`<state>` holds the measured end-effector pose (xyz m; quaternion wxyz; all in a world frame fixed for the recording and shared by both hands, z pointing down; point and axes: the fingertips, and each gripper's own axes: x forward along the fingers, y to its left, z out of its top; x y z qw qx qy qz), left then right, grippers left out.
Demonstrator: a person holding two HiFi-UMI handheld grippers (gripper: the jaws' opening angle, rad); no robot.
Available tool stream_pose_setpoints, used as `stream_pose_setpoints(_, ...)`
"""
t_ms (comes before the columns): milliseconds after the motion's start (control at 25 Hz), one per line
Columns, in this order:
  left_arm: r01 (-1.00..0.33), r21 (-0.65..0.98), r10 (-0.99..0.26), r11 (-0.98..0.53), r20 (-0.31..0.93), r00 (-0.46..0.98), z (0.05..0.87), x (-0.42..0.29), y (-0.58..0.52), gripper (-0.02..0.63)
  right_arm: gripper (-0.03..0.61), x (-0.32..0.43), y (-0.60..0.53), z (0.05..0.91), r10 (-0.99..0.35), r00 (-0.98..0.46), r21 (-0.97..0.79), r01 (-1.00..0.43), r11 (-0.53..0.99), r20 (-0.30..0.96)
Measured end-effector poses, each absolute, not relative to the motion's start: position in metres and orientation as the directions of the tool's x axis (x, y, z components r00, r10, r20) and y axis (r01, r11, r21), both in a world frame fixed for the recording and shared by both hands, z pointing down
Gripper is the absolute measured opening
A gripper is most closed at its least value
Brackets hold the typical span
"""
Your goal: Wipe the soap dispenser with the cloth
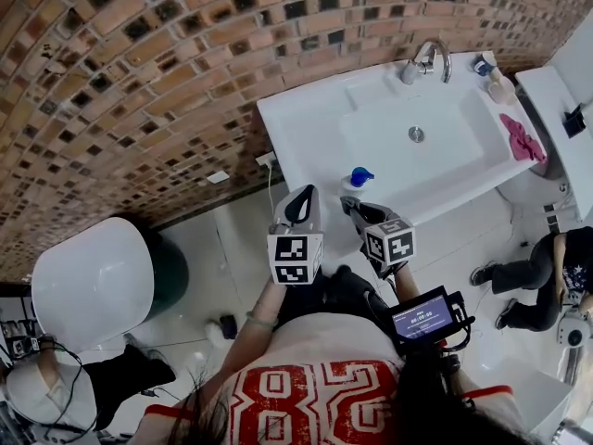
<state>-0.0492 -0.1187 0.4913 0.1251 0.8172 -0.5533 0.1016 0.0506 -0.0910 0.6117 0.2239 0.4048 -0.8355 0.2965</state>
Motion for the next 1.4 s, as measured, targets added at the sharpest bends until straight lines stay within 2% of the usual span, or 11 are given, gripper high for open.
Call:
stream_pose_setpoints(280, -0.941, 0.091, -0.889, -0.326, 0.308, 0.338, 0.493, -0.062, -0.120, 0.004, 0.048, 0.042, -0.103, 0.611, -0.530, -0.573, -0.320, -0.807, 0.496, 0.625)
stream_pose_setpoints(1000, -0.923, 0.108, -0.869, -0.369, 0.312, 0.384, 0.493, -0.043, -0.123, 0.004, 0.048, 0.113, -0.104, 0.627, -0.599, -0.464, -0.328, -0.885, 0.329, 0.652)
stream_pose_setpoints(1400, -0.933, 0.093, -0.880, -0.348, 0.311, 0.359, 0.496, -0.056, -0.126, 0.005, 0.048, 0.057, -0.099, 0.624, -0.492, -0.556, -0.345, -0.820, 0.456, 0.670)
